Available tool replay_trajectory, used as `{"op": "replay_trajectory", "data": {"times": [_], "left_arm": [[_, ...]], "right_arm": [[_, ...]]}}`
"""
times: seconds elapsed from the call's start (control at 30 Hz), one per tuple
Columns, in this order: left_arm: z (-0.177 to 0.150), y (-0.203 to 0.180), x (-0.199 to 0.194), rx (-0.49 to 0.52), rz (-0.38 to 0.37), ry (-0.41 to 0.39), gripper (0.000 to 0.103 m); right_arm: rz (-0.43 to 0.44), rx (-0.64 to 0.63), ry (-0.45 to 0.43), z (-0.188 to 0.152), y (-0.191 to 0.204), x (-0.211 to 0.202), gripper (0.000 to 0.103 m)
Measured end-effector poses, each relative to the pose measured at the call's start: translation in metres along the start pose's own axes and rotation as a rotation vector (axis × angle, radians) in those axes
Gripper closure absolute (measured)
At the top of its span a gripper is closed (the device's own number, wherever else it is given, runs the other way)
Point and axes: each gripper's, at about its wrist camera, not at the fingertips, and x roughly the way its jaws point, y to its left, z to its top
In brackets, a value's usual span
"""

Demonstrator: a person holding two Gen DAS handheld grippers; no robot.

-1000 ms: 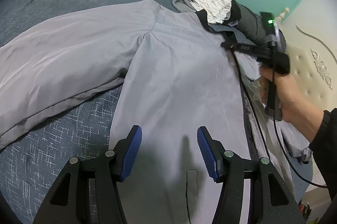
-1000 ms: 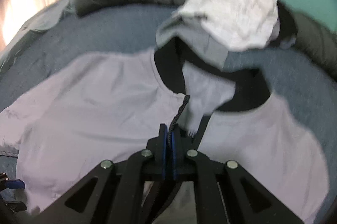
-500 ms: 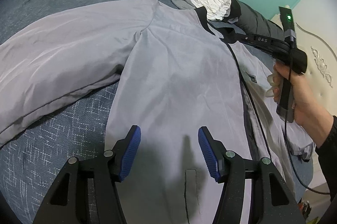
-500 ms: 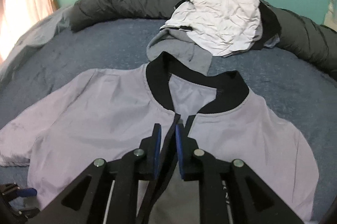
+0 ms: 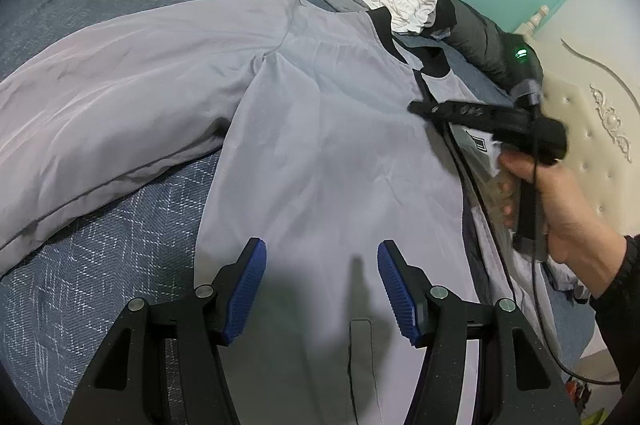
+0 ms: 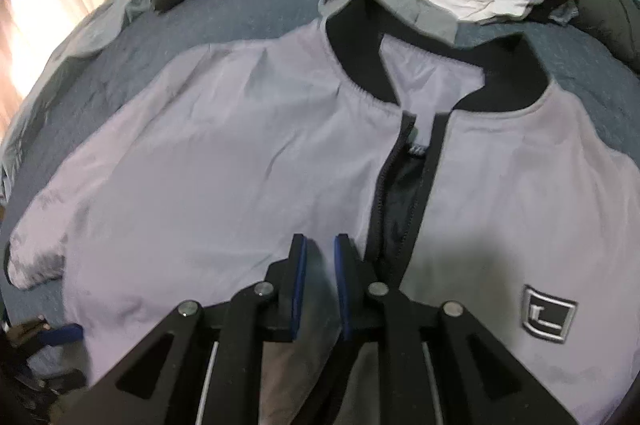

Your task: Fold clothes

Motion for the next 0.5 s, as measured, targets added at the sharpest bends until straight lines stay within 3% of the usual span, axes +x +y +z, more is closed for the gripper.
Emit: {"op": "replay_trajectory", "data": {"times": [0.07, 0.17, 0.2, 0.43, 0.5], "left_arm": [[0.0, -0.001, 0.0, 0.002, 0.002, 0.0, 0.041], [-0.001, -0.002, 0.0, 0.008, 0.006, 0.002, 0.041], [-0.001, -0.003, 0.0, 0.011, 0.007, 0.003, 0.041], [-0.001, -0.007, -0.002, 0.021, 0.009, 0.001, 0.041], [-0.002, -0.01, -0.002, 0.022, 0.006, 0.001, 0.041]], "right_arm": [[0.032, 0.014, -0.044, -0.001, 0.0, -0.014, 0.089], [0.053, -0.021, 0.092, -0.009, 0.008, 0.003, 0.089], [0.038, -0.046, 0.102, -0.012, 0.011, 0.003, 0.089], [0.057, 0.059, -0.06, -0.031, -0.008, -0.065, 0.089], [0.037, 0.081, -0.096, -0.045, -0.021, -0.09, 0.084]]}}
